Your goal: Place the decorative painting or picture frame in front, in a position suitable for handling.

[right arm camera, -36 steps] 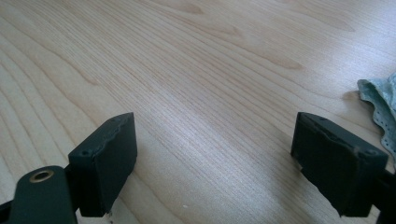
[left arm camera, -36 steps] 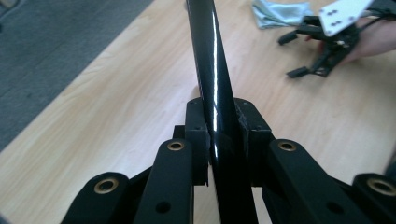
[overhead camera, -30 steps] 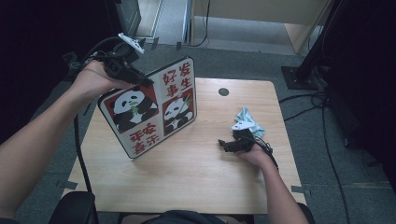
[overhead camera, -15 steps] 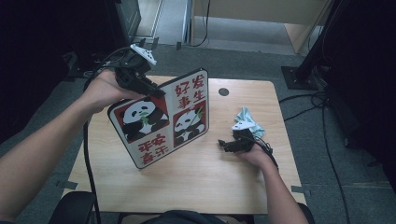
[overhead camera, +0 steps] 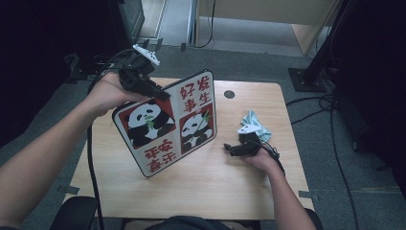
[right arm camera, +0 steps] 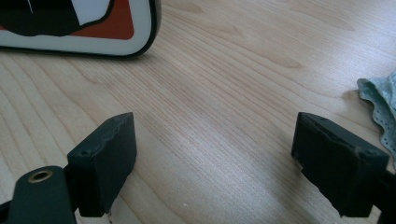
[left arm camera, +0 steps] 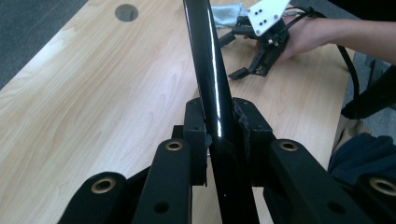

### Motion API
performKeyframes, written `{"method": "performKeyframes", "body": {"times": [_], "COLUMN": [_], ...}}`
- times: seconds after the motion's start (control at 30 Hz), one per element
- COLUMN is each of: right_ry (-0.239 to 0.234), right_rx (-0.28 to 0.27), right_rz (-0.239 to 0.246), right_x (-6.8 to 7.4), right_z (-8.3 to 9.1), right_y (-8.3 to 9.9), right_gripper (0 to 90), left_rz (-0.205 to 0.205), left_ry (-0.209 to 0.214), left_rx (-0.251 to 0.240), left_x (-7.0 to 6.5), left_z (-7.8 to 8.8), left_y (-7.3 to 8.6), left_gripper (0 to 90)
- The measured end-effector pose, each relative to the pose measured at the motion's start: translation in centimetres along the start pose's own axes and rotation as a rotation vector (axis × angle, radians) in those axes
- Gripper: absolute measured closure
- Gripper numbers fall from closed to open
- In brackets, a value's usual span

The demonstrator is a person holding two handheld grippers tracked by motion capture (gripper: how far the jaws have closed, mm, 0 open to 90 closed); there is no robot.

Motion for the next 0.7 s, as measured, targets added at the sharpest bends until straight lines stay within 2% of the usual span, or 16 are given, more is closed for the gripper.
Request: {"method": "performKeyframes", "body": {"times": [0.13, 0.4, 0.7], "right_ry": [0.008, 0.004, 0.024], "right_rx": [-0.001, -0.001, -0.003], "right_rz": [-0.01, -0.004, -0.02], "right_x": [-0.02, -0.07, -0.35], "right_z": [0.12, 0.2, 0.24], "right_y": [0.11, 0.19, 0.21], "right_gripper": [13.9, 13.7, 12.5], "left_rz": [0.014, 0.019, 0.01], "left_ry": [-0.016, -0.011, -0.015], "left_rx": [-0.004, -0.004, -0.013], "left_x": [0.32, 0.54, 0.55], "left_z": [0.07, 0.05, 0.25], "left_y": [0.25, 0.34, 0.41], "left_gripper": [75.9, 75.3, 68.6]}}
Point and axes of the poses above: each handheld gripper's, and its own axes: z roughly backward along the jaws, y roughly out of its underside, x roughly to its left, the point moved 10 cm from there along -z, roughly forward along the jaws, and after that the axes turned 6 degrees about -y, right-handed, at the moved point
